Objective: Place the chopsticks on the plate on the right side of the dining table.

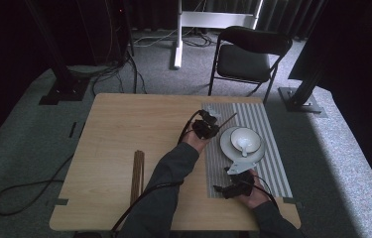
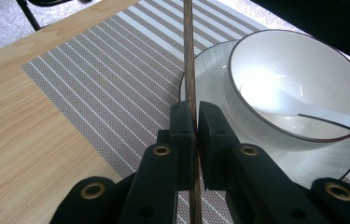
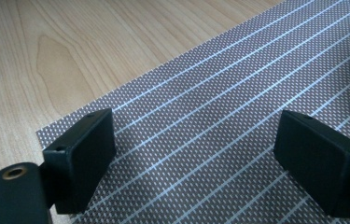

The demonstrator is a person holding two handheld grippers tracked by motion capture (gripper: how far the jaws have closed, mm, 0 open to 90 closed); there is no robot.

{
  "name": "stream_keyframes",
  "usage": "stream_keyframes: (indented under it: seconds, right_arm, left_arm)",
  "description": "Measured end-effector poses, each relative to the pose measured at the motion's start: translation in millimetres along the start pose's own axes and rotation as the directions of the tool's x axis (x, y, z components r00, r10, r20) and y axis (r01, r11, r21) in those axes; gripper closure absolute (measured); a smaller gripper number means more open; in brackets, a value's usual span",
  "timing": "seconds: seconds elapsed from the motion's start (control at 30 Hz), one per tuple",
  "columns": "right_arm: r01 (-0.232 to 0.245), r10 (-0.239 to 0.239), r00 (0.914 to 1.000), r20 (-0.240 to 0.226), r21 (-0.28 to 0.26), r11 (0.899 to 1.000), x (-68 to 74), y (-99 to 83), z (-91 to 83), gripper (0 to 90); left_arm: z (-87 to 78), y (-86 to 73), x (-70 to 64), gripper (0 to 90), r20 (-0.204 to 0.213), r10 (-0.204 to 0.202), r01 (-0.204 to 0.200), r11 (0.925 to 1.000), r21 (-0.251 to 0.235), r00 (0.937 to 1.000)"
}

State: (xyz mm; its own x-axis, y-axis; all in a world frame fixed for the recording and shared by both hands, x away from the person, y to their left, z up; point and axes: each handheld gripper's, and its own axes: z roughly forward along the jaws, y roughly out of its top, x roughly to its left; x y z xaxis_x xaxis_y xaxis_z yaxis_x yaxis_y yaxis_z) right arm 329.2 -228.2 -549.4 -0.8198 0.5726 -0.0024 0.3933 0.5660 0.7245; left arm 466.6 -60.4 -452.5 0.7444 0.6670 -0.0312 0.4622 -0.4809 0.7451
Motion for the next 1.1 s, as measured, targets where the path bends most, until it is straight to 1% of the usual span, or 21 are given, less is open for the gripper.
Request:
stream_keyframes:
  seconds: [0.3,0.4,0.57,1.1]
  right_arm:
    - [0.001,-0.001,1.0,0.0,-0.001,1.0,-0.1,0.0,0.0,11.9]
    - [0.003,-0.003,1.0,0.002,0.0,1.0,-0.2,0.0,0.0,11.9]
    - [0.003,-0.003,1.0,0.002,0.0,1.0,-0.2,0.0,0.0,11.9]
    - [0.003,-0.003,1.0,0.002,0.0,1.0,-0.1,-0.1,0.0,12.0]
  left_arm:
    - [11.5,0.8,-1.7,84.6,0.009,-0.014,0.014,0.9999,0.005,0.9999]
    - [15.7,1.3,-2.5,84.6,0.013,-0.007,0.007,0.9999,0.016,0.9999]
    - [22.0,2.1,-5.3,84.7,0.018,-0.011,0.01,0.9998,0.019,0.9998]
    - [36.3,5.0,-10.3,84.6,0.036,-0.023,0.022,0.9992,0.034,0.9991]
